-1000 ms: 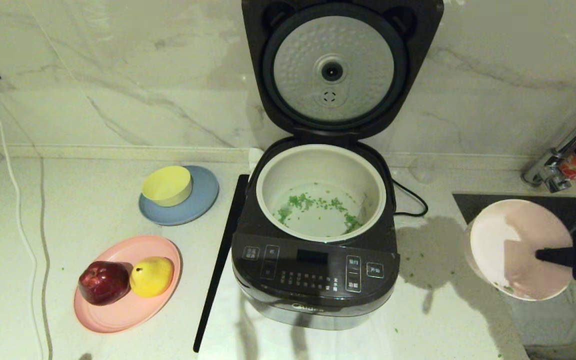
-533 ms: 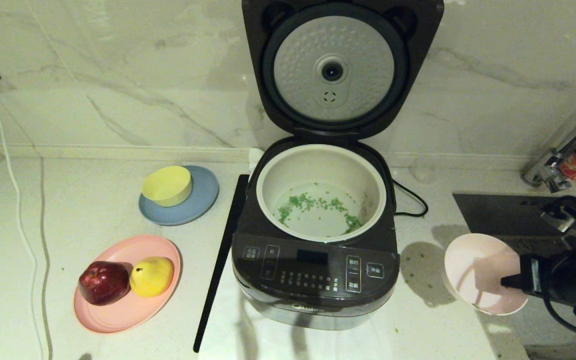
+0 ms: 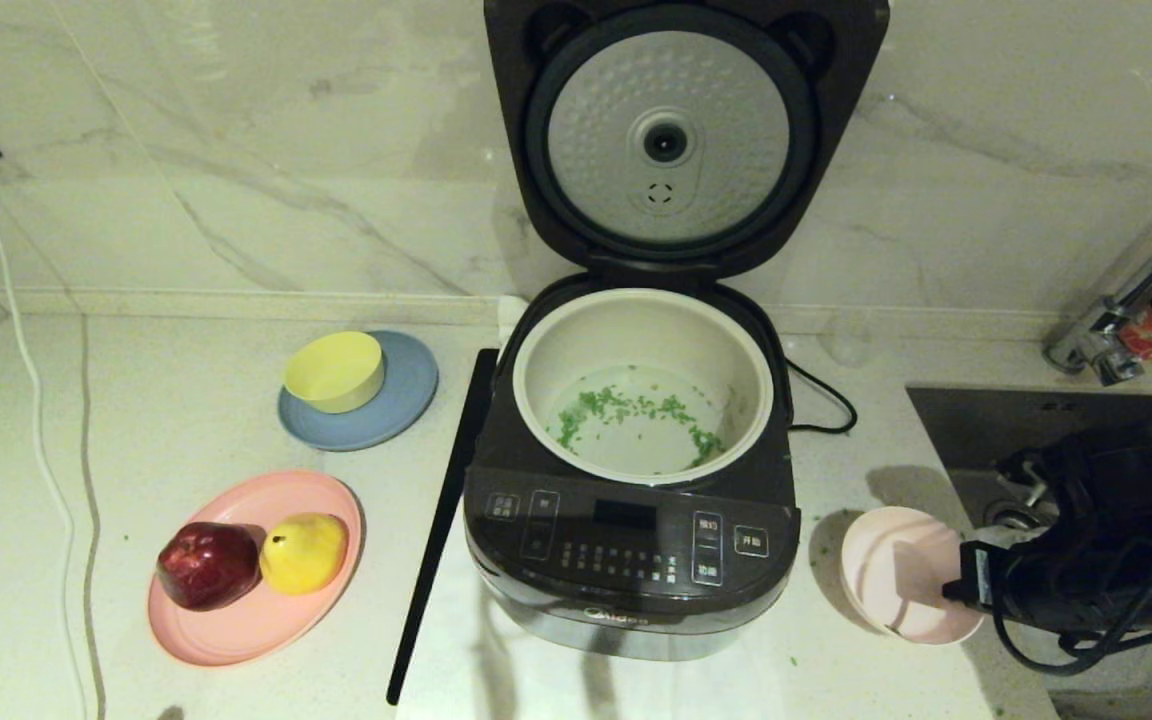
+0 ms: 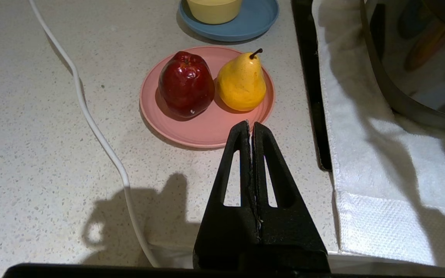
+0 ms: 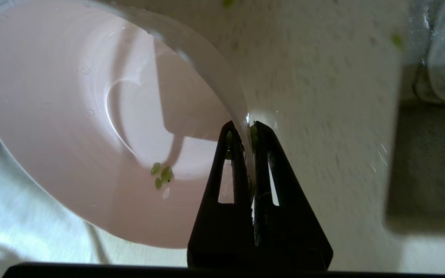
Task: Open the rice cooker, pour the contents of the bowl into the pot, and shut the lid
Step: Place the bowl on the table
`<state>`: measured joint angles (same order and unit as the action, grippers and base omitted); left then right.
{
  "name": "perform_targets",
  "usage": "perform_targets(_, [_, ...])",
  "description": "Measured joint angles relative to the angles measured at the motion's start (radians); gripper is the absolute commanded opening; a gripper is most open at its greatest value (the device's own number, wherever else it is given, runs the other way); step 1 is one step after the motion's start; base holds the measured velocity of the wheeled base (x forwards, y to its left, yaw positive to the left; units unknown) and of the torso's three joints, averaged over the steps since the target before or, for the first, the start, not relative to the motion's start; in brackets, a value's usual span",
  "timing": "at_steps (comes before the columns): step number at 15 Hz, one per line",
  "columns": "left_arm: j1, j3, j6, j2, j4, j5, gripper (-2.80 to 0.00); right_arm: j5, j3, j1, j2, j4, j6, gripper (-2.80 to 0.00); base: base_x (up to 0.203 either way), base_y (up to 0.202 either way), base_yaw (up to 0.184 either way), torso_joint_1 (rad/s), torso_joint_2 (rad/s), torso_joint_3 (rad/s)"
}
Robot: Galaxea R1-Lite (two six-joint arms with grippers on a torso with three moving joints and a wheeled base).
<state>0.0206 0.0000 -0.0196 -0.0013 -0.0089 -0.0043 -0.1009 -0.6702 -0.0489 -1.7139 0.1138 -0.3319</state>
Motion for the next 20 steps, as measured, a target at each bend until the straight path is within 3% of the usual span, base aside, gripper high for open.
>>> perform_targets(8, [-0.001,0.000,0.000,0.000,0.000,0.000,-2.80,-0.001,0.001,-0.002,-0.083,0.018,-0.006,-2.80,0.000,0.000,0.000,0.000,0.00,0.000])
perform_targets(9, [0.000,0.000,0.000,0.000,0.000,0.000,-2.80,-0.001,0.000,-0.003,-0.084,0.018,-0.006,0.00,0.000,0.000,0.000,0.000,0.00,0.000])
perform_targets(18, [0.000,0.000,0.000,0.000,0.000,0.000,-2.80,0.002,-0.026,0.007,0.058,-0.010,-0.070,0.00,0.000,0.000,0.000,0.000,0.00,0.000])
perform_targets(19, [0.000,0.000,0.000,0.000,0.000,0.000,-2.80,0.004,-0.028,0.014,0.086,-0.012,-0.078,-2.77,0.000,0.000,0.000,0.000,0.00,0.000])
perform_targets(20, [0.000,0.000,0.000,0.000,0.000,0.000,-2.80,0.006,-0.034,0.026,0.125,-0.013,-0.084,-2.80,0.000,0.000,0.000,0.000,0.00,0.000])
